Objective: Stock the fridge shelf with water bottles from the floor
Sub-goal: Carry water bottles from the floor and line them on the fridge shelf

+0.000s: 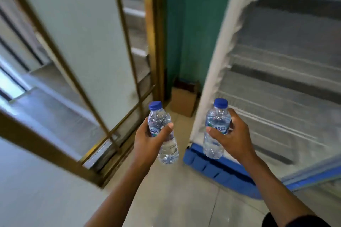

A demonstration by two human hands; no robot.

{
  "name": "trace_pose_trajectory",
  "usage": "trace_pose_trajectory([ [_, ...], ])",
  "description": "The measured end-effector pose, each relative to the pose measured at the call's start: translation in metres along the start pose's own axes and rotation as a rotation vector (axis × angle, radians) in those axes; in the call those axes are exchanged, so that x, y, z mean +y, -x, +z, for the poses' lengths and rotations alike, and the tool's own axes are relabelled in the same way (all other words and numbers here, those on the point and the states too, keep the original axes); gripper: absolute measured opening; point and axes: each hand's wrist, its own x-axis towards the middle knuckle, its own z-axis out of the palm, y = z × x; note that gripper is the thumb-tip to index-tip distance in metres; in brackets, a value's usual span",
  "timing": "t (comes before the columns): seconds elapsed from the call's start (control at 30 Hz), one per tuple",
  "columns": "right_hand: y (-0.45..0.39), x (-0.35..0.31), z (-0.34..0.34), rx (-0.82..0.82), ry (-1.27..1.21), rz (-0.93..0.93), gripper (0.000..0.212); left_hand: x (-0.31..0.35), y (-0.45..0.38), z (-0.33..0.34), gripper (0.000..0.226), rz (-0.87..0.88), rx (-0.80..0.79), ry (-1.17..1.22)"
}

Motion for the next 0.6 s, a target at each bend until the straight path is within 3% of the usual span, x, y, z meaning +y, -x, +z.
trace_pose_trajectory([
  [0.13, -0.011, -0.010, -0.117, 0.173, 0.053, -0.068, 0.043, 0.052, -0.030, 0.113, 0.030, 0.107, -0.167, 0.025],
  [0.3, -0.040, -0.044, -0.234, 0.389, 0.127, -0.219, 0.042, 0.141, -0.067, 0.232, 0.037, 0.361, -0.360, 0.058],
  [0.43, -0.075, -0.088, -0.303, 0.619, 0.183, -0.365, 0.043, 0.225, -0.096, 0.303, 0.036, 0.568, -0.493, 0.077],
  [0.6, -0.119, -0.135, -0.365, 0.806, 0.321, -0.510, 0.043, 0.317, -0.131, 0.387, 0.062, 0.731, -0.612, 0.031],
])
